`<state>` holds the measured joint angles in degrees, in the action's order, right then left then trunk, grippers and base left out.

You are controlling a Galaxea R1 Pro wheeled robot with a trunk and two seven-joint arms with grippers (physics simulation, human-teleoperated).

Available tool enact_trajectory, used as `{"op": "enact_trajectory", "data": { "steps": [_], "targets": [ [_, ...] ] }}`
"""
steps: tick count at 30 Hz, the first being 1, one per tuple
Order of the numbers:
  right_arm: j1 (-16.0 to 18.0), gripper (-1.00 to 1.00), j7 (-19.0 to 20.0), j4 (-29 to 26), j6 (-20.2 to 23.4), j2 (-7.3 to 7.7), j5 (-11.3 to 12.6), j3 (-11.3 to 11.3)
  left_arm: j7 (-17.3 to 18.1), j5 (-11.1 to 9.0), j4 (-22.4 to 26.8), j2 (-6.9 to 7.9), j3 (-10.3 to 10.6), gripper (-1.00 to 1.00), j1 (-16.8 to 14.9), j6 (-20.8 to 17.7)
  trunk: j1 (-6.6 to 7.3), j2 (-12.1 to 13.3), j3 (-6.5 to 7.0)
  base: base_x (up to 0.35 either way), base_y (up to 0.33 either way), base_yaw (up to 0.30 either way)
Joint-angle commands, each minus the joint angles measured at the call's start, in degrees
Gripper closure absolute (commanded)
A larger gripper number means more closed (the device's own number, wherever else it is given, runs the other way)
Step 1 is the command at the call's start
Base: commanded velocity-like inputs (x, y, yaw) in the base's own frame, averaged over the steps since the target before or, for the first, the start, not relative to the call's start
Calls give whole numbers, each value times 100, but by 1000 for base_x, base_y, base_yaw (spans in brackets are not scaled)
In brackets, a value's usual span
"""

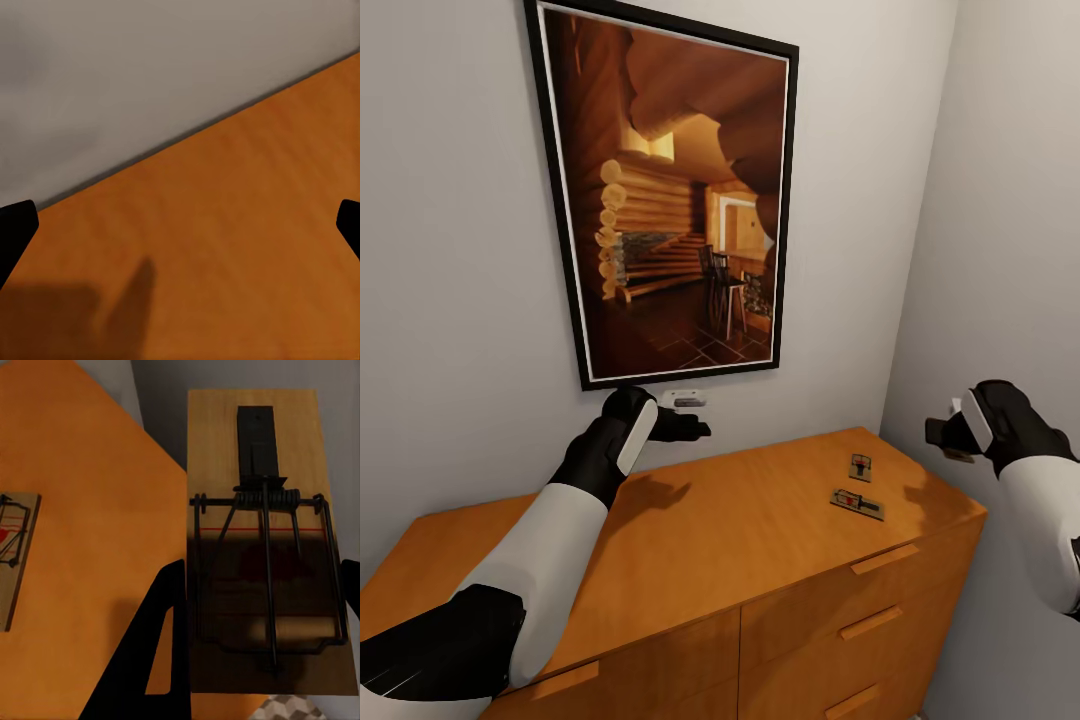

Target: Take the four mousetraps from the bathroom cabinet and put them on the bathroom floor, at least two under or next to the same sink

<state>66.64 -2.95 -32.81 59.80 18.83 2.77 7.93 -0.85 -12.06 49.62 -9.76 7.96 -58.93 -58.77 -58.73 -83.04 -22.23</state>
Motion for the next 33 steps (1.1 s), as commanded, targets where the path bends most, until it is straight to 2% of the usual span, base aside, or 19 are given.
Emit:
{"op": "enact_trajectory", "data": {
  "steps": [1,27,33],
  "targets": [
    [-1,100,-27,-2,20,-2,37,10,-10,-16,4,1,4,-100,-4,-23,0,-4,-7,0,0,0],
    [-11,100,-15,33,20,-12,40,7,-23,-38,-15,30,-11,-100,-4,-22,0,-4,-7,0,0,0],
    [-33,100,-20,37,20,-11,35,7,-37,-22,-154,38,-13,-100,-4,-21,0,-4,-7,0,0,2]
  ]
}}
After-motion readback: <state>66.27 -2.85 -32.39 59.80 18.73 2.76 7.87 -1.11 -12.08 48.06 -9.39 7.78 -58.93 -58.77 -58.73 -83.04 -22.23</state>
